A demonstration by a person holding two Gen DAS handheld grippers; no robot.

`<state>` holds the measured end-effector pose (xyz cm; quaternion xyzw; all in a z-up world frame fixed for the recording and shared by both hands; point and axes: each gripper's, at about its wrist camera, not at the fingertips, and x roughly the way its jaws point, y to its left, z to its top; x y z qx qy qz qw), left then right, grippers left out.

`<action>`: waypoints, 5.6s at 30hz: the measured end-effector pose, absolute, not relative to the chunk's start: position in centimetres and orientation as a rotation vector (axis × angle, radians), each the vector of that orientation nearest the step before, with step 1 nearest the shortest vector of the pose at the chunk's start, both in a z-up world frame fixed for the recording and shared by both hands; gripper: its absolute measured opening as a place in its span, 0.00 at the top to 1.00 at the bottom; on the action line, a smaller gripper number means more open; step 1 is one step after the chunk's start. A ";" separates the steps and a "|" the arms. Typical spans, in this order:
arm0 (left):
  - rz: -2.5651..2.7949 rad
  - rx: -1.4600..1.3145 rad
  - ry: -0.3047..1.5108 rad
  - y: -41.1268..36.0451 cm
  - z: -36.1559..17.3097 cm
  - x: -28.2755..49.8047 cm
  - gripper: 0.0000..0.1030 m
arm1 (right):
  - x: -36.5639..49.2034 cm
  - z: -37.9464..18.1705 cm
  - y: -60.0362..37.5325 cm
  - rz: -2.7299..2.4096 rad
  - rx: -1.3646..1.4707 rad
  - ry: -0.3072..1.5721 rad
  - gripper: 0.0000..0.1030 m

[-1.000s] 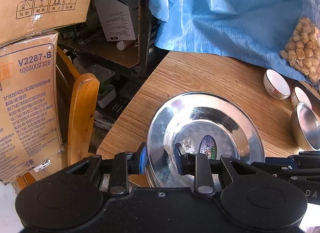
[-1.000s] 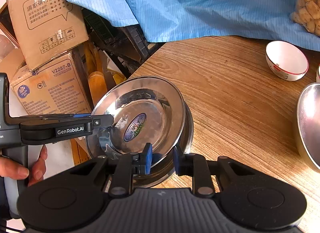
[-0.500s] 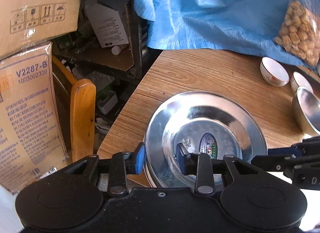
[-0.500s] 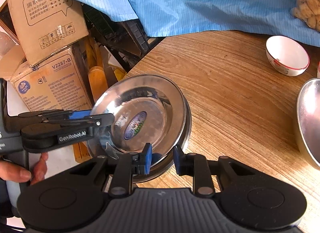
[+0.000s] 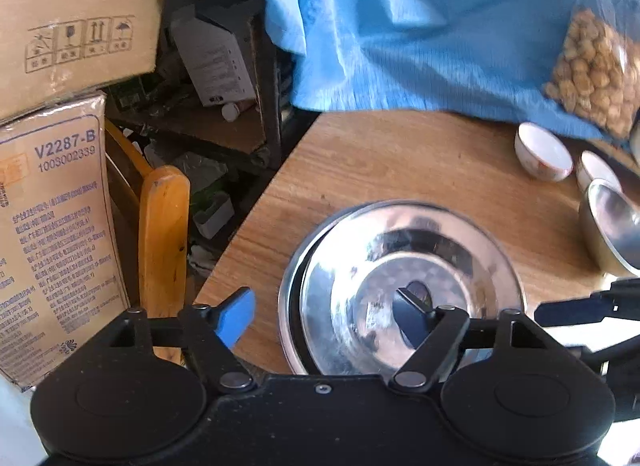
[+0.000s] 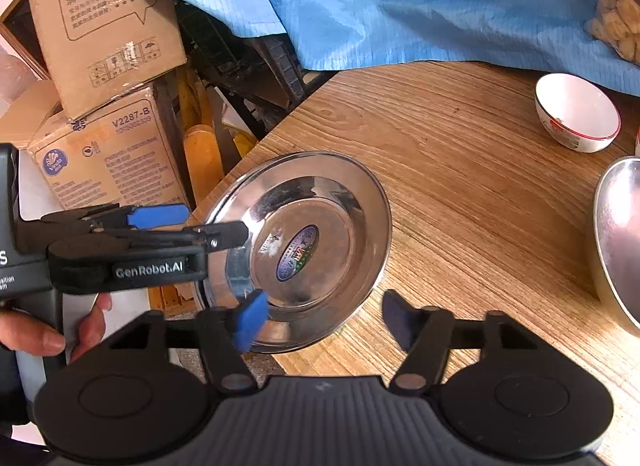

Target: Organize plates and bowls

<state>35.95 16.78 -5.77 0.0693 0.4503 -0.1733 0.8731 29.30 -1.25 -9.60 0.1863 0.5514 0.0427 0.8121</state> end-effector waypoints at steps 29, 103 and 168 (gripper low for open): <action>-0.211 0.033 0.942 20.2 -6.9 35.9 0.01 | 29.1 -10.4 -2.9 -0.109 0.372 1.170 0.00; -0.551 0.170 1.143 -10.0 -6.5 35.2 0.68 | 21.4 -10.6 -24.1 -0.266 0.518 1.129 0.74; -0.444 0.126 0.933 -1.7 -4.2 31.0 0.01 | 15.5 -4.7 -21.2 -0.446 0.489 1.017 0.00</action>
